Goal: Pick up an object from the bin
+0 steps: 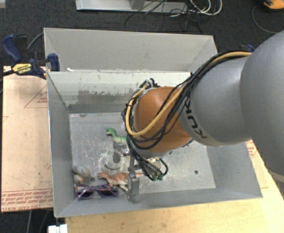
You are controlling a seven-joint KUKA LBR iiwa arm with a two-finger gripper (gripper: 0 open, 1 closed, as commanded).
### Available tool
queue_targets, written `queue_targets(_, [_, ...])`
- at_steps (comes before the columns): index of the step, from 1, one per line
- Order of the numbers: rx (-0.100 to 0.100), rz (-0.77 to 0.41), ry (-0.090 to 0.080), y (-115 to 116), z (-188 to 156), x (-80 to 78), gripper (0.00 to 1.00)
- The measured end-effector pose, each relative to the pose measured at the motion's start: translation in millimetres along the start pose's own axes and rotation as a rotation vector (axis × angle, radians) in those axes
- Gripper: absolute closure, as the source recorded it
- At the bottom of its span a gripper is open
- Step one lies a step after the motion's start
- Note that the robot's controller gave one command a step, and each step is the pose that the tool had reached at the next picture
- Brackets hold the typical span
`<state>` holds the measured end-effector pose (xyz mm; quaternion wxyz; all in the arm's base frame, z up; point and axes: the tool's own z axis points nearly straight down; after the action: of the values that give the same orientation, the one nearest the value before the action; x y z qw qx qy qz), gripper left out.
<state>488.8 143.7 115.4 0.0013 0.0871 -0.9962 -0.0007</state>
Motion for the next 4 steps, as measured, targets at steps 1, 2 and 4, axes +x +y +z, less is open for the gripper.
queue_targets(1, [-0.003,-0.021,-0.032,37.1,39.2,-5.6,0.0])
queue_targets(2, [-0.005,-0.281,-0.031,19.8,38.8,-9.3,0.0])
queue_targets(4, [-0.021,0.38,-0.044,7.3,38.9,-15.1,1.0])
